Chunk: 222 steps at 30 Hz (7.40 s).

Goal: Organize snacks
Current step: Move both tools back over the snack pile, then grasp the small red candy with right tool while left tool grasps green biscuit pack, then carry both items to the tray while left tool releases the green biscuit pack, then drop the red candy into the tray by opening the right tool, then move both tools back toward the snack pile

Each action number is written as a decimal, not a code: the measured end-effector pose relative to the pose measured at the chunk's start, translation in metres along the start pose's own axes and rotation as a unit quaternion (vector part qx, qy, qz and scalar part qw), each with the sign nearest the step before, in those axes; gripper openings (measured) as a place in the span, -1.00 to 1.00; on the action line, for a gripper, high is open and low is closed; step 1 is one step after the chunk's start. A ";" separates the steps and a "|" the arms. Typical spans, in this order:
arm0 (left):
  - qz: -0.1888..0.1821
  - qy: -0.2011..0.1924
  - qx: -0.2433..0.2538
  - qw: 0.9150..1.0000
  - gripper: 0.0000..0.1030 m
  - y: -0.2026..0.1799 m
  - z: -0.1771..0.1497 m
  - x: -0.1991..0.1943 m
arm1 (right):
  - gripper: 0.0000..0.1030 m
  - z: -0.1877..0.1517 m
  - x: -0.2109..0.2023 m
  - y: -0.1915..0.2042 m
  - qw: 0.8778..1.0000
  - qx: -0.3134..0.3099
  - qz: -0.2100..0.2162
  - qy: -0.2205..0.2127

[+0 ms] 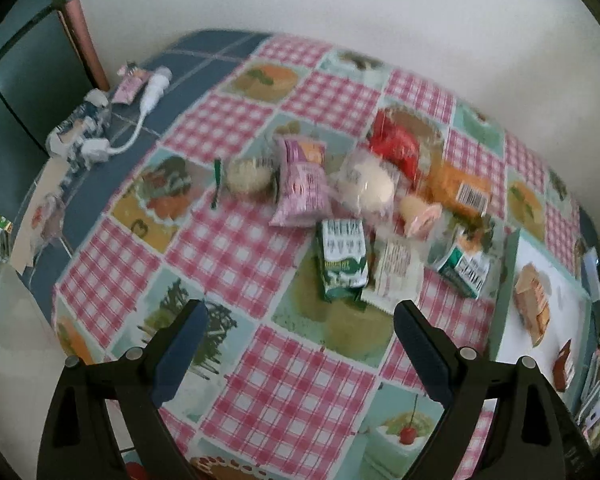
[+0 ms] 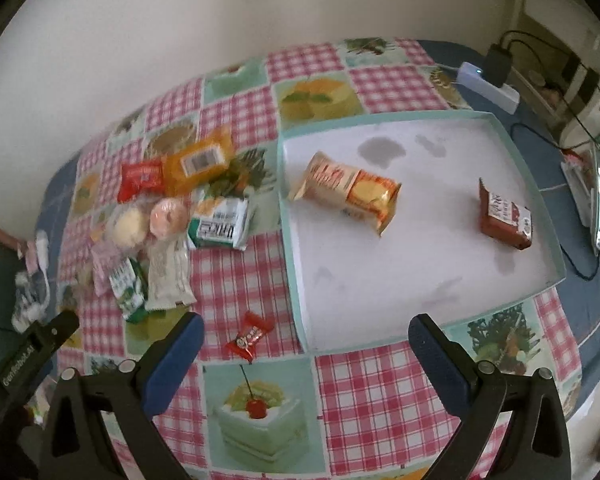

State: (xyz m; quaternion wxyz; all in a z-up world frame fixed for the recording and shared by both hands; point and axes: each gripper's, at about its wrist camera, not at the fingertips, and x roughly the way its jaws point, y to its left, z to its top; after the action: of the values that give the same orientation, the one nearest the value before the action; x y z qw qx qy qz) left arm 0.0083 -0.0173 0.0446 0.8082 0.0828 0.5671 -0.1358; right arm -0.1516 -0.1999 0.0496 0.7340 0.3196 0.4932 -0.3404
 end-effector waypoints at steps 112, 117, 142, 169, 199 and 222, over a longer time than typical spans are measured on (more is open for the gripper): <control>-0.015 0.047 -0.003 0.999 -0.20 -0.034 0.060 0.075 | -0.62 0.003 0.101 0.063 0.993 -0.084 0.039 0.070; -0.027 0.013 -0.003 1.000 -0.20 -0.030 0.065 0.044 | -0.62 0.009 0.077 0.060 0.994 -0.077 0.059 0.045; -0.100 -0.023 0.108 0.989 -0.20 -0.102 0.023 -0.021 | -0.62 0.033 0.025 -0.072 0.996 0.086 -0.036 -0.013; -0.145 0.042 0.300 0.942 -0.19 -0.236 -0.075 0.026 | -0.61 0.022 0.047 -0.160 0.980 0.189 -0.057 0.040; -0.060 0.073 0.171 0.981 0.75 -0.178 -0.033 0.048 | 0.31 0.016 0.069 -0.165 0.976 0.196 -0.068 0.072; 0.026 0.077 0.015 0.997 0.82 -0.022 0.039 0.075 | 1.00 0.023 0.065 -0.082 0.995 0.089 -0.032 0.034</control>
State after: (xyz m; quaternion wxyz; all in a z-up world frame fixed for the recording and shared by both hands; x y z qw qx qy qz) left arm 0.0599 -0.0588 -0.0116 0.7639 0.1199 0.6232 -0.1172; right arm -0.1882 -0.2766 -0.0150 0.6741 0.3791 0.4959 -0.3950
